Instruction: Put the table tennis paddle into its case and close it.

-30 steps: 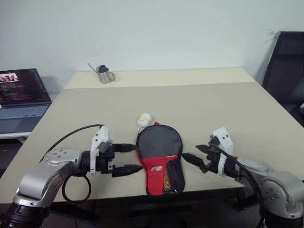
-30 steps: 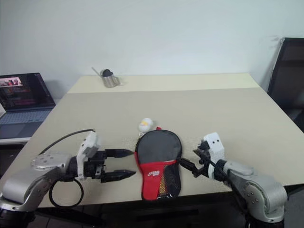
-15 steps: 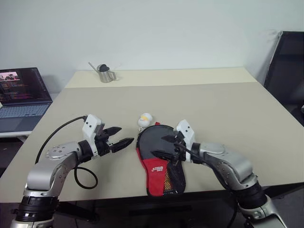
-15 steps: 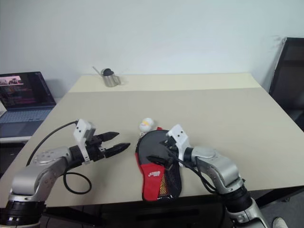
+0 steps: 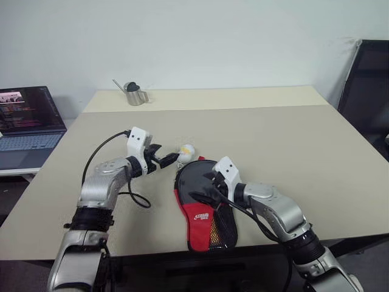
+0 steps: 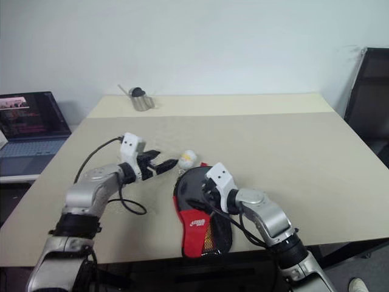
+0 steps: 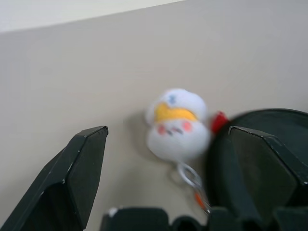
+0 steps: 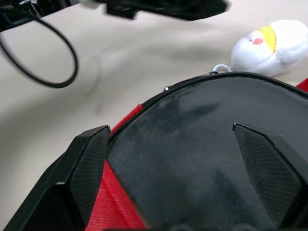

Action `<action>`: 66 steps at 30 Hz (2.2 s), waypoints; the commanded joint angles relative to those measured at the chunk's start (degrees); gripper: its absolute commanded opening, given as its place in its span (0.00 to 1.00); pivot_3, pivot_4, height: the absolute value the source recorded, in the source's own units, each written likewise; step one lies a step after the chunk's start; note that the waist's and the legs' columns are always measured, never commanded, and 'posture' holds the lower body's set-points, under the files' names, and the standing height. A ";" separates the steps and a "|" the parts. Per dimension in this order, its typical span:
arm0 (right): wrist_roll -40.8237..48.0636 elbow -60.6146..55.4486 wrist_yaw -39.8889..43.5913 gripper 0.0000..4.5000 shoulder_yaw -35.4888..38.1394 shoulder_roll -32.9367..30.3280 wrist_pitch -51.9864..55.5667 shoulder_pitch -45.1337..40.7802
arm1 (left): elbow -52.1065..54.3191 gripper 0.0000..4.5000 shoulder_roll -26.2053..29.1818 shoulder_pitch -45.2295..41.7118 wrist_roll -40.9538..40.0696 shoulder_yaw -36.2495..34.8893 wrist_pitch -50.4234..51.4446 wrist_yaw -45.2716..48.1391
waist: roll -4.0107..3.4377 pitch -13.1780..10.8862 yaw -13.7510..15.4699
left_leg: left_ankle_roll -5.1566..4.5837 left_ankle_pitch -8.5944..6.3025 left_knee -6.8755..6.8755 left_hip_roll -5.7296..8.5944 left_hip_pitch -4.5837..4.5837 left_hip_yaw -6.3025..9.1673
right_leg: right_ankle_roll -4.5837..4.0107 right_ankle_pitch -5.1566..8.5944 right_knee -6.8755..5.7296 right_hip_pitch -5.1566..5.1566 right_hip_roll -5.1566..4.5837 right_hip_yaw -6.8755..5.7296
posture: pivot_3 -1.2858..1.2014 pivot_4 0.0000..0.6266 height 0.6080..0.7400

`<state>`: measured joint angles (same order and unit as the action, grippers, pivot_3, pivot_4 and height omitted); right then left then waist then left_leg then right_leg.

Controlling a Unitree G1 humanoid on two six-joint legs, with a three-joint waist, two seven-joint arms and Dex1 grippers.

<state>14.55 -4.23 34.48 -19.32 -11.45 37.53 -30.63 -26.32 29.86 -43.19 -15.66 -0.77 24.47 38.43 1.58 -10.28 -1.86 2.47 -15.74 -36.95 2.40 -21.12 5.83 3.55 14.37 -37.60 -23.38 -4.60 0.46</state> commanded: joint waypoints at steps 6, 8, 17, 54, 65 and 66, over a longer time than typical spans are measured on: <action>-0.90 -1.84 -0.73 1.00 0.00 1.61 -0.76 -0.07 | -24.57 0.98 -5.47 -13.45 7.66 4.11 -10.98 4.30 | 0.01 0.00 -0.11 | -0.02 -0.01 -0.03 0.02 -0.13 -0.02 | 0.01 0.00 0.00 -0.10 0.00 -0.01 | 0.52 0.24 1.00; -1.04 -1.92 -0.98 1.00 0.03 1.78 -0.80 0.09 | -29.62 0.98 -6.69 -15.60 8.93 4.29 -12.81 4.62 | 0.01 0.00 -0.18 | -0.01 0.00 -0.04 0.01 -0.27 -0.02 | 0.01 0.00 -0.05 -0.25 0.01 -0.02 | 0.52 0.24 1.00; -1.66 -2.34 -2.38 1.00 0.96 2.70 -0.77 0.94 | -41.51 0.98 -10.36 -20.27 12.85 3.73 -17.21 2.72 | 0.04 0.02 -0.13 | 0.07 0.05 -0.22 0.05 -0.78 -0.02 | 0.00 -0.01 -0.26 -0.75 -0.01 -0.01 | 0.52 0.24 1.00; -7.21 7.39 -0.06 1.00 -3.02 -0.41 9.26 -6.44 | -34.00 0.08 -7.21 -17.84 7.95 -5.79 -9.11 6.75 | 0.06 0.04 -1.31 | 0.06 0.04 -0.59 0.05 -0.79 0.05 | 0.00 -0.02 -0.53 -0.72 0.00 -0.01 | 0.52 0.24 1.00; -9.26 10.98 -0.37 1.00 -4.01 0.21 10.01 -5.73 | -37.97 0.08 -10.47 -20.41 13.83 -0.82 -17.09 3.02 | 0.15 0.11 -0.93 | -0.12 -0.06 -1.01 0.08 -0.71 0.13 | 0.01 -0.03 -1.06 -0.66 0.00 -0.03 | 0.52 0.24 1.00; -9.41 10.96 -0.22 1.00 -4.11 0.02 10.07 -5.46 | -39.39 0.08 -11.15 -21.25 14.35 -0.66 -18.35 2.12 | 0.19 0.13 -0.86 | -0.11 -0.05 -1.02 0.09 -0.70 0.13 | 0.01 -0.03 -1.11 -0.65 0.00 -0.04 | 0.52 0.24 1.00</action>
<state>5.68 4.28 33.72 -21.95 -11.03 45.65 -37.81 -64.95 19.02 -61.80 -2.21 -1.78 9.11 41.93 1.76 -10.15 -2.73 2.36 -15.79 -37.98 2.49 -21.80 5.95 3.56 14.34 -38.75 -24.03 -4.60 0.43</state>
